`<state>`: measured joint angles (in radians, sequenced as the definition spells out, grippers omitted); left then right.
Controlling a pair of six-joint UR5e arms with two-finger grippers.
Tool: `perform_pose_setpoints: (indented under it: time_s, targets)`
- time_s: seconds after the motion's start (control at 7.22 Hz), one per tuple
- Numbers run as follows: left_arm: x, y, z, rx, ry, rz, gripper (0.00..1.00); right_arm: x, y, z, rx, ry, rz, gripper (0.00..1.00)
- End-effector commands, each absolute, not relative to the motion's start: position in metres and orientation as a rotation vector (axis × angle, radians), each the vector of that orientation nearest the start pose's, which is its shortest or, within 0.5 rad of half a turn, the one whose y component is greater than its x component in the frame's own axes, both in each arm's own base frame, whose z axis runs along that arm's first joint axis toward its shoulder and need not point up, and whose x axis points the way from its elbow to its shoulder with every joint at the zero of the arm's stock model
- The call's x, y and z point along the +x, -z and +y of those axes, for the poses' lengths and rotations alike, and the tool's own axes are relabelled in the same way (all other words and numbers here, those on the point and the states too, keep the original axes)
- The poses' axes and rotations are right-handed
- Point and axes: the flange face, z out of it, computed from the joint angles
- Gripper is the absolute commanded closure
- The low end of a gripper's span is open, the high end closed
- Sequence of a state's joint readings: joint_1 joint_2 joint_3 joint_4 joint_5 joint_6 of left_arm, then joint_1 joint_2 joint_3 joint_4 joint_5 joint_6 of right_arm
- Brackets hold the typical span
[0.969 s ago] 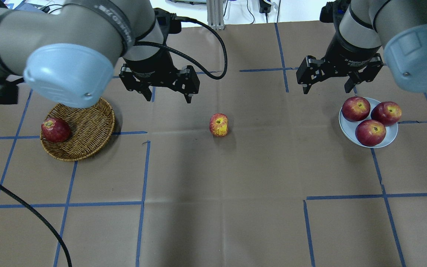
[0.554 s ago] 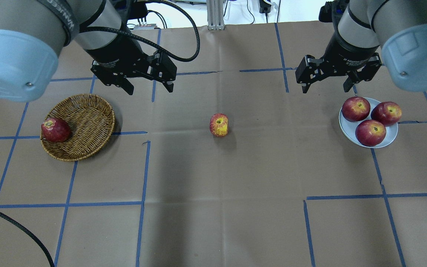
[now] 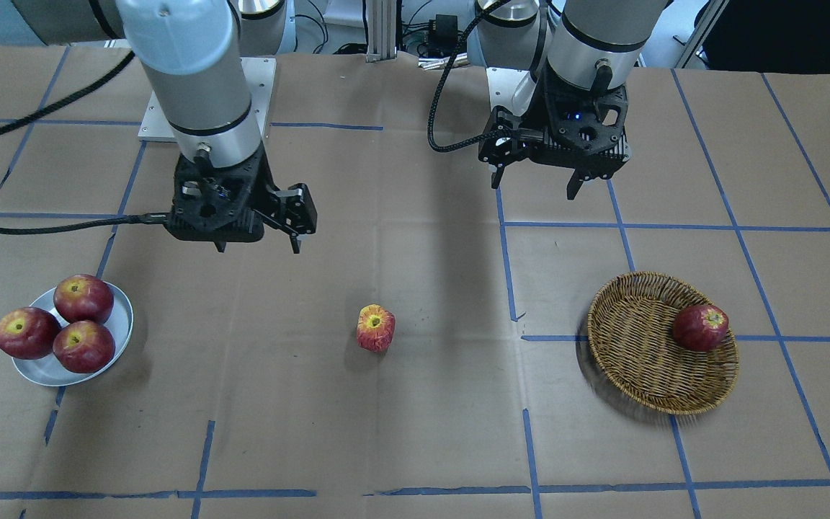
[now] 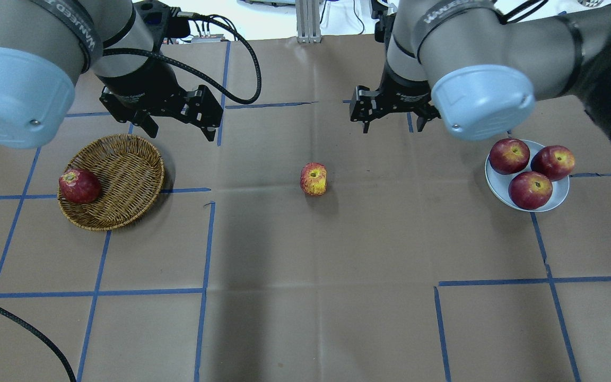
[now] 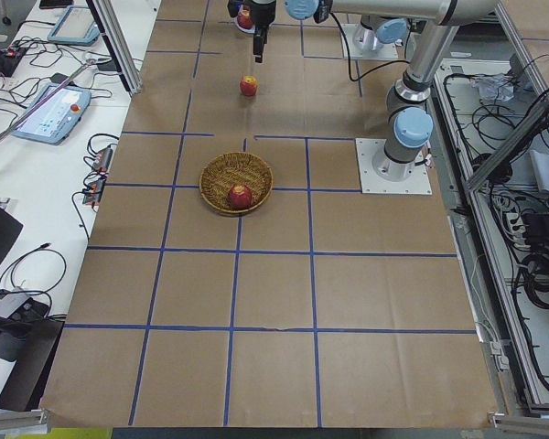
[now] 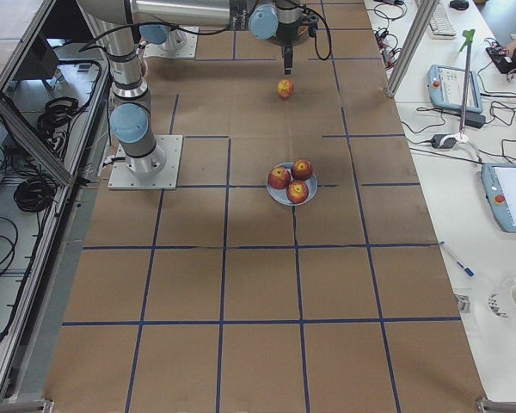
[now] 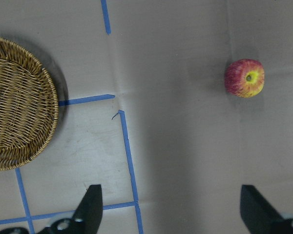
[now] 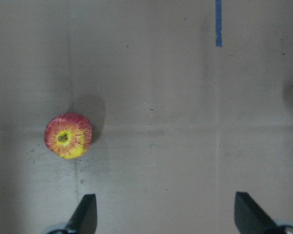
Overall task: Transfer apple from basket to plate
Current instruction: 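Lower the right gripper onto the apple and close it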
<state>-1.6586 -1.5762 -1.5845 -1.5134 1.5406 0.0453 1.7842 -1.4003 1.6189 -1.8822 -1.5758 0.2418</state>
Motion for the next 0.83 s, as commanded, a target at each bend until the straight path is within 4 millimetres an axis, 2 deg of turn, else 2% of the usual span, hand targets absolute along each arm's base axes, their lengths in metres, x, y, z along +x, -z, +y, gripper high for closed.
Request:
perform_pose_setpoints:
  time_s: [0.0, 0.28, 0.42, 0.69]
  targets:
    - [-0.177, -0.481, -0.486, 0.205, 0.048, 3.166, 0.01, 0.306, -0.361, -0.532, 0.103, 0.185, 3.099, 0.0]
    - [-0.177, -0.476, -0.485, 0.207, 0.033, 3.166, 0.01, 0.351, -0.307, -0.54, 0.131, 0.219, 3.081, 0.0]
    - [-0.177, -0.475, -0.484, 0.207, 0.028, 3.166, 0.01, 0.364, -0.282, -0.544, 0.134, 0.229, 3.076, 0.0]
    - [-0.176, -0.474, -0.484, 0.207, 0.026, 3.166, 0.01, 0.371, -0.23, -0.552, 0.127, 0.191, 3.092, 0.0]
